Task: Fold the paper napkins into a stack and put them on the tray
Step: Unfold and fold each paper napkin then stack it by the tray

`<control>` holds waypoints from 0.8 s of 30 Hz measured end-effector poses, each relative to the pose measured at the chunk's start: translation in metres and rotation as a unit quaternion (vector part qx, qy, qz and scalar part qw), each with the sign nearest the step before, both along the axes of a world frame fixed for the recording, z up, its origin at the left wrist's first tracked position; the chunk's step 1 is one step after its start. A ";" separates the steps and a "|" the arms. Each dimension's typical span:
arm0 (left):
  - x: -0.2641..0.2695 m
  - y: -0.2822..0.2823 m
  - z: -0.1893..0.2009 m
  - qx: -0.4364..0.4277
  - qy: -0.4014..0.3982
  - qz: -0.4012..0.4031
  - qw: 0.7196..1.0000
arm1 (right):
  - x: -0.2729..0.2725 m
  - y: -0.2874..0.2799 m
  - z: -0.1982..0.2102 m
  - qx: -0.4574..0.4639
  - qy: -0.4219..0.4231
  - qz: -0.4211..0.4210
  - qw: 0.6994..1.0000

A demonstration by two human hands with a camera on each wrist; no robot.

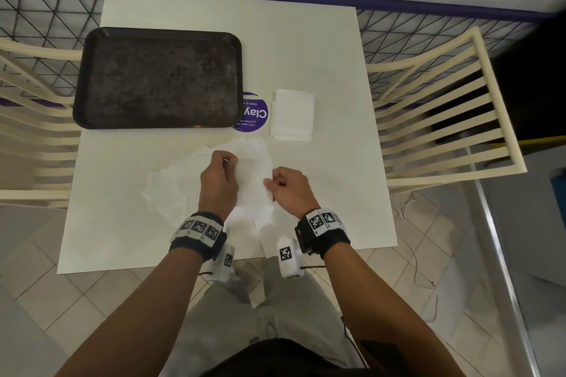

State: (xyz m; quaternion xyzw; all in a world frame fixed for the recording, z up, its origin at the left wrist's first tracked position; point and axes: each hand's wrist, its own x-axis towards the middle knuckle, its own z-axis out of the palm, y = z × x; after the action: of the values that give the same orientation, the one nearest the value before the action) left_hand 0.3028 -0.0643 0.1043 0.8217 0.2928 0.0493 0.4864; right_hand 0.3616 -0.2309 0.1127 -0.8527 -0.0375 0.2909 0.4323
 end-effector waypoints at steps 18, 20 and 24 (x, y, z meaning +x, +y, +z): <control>-0.018 0.013 -0.042 -0.032 0.134 -0.033 0.990 | 0.190 -0.011 -0.019 -0.113 -0.077 -0.167 0.976; -0.020 0.013 -0.042 -0.030 0.139 -0.028 0.989 | 0.195 -0.011 -0.023 -0.127 -0.068 -0.164 0.976; -0.021 0.013 -0.048 -0.029 0.148 -0.038 0.988 | 0.194 -0.011 -0.029 -0.139 -0.065 -0.146 0.977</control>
State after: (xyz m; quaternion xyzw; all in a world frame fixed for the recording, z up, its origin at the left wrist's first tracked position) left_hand 0.2817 -0.0510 0.0567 0.8160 0.3316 -0.1003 0.4628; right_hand 0.5557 -0.2423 0.0839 -0.9177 0.1000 0.1707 0.3444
